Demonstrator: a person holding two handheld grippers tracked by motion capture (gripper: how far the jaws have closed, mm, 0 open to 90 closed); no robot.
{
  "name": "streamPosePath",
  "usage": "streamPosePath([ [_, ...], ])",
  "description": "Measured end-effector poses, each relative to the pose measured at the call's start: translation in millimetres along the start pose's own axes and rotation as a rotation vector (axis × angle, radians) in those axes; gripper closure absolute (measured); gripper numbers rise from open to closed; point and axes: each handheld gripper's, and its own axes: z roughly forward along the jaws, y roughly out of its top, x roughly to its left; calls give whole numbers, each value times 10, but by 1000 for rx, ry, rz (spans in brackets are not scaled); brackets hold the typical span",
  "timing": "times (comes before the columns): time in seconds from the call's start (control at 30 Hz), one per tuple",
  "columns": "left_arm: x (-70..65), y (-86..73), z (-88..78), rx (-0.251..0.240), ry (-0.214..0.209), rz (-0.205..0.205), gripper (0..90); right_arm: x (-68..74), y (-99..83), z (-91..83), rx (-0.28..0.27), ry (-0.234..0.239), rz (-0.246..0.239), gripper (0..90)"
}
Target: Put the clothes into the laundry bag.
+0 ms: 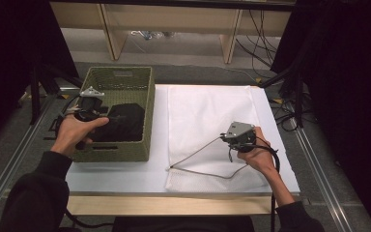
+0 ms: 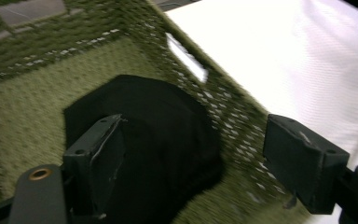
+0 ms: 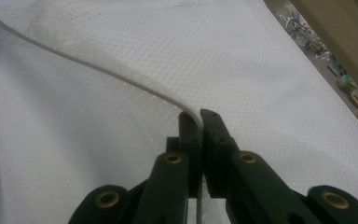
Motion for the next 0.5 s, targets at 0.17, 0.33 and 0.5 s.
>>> streamPosePath([
  [0.17,195,29,230,27,7,-17,199,-14,-2,19,0,2,-27,883],
  [0.33,316,23,438,120,52,12,197,-13,-7,28,3,5,-36,882],
  [0.5,383,-22,617,140,20,7,195,-9,-14,35,16,9,-37,882],
])
